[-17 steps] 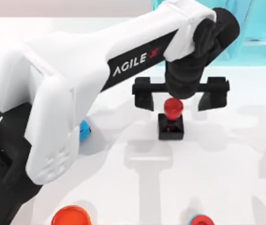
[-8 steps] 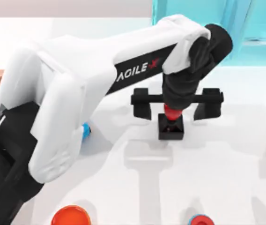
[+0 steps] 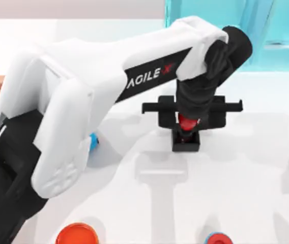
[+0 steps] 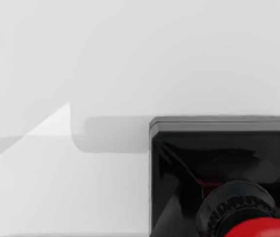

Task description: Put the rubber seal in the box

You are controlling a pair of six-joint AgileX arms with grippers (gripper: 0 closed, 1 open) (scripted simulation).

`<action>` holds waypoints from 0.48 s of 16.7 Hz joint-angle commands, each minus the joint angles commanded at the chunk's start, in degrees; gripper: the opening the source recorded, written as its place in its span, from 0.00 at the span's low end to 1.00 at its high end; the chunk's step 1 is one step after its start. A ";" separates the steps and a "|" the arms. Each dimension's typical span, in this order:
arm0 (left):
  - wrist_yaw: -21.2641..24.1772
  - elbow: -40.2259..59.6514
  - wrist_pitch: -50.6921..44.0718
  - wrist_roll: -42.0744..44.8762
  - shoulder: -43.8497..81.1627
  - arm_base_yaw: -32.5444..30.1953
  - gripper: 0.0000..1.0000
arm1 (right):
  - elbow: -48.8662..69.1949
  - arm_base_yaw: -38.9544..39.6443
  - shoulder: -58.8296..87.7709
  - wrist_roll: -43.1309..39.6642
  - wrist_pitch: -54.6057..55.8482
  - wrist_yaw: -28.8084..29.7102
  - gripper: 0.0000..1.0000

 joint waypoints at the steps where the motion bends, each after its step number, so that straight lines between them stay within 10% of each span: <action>1: 0.00 0.00 0.00 0.00 0.00 0.00 0.25 | 0.00 0.00 0.00 0.00 0.00 0.00 1.00; 4: 0.00 0.00 0.00 0.00 0.00 0.00 0.02 | 0.00 0.00 0.00 0.00 0.00 0.00 1.00; 8: 0.00 0.00 0.00 0.00 0.00 0.00 0.00 | 0.00 0.00 0.00 0.00 0.00 0.00 1.00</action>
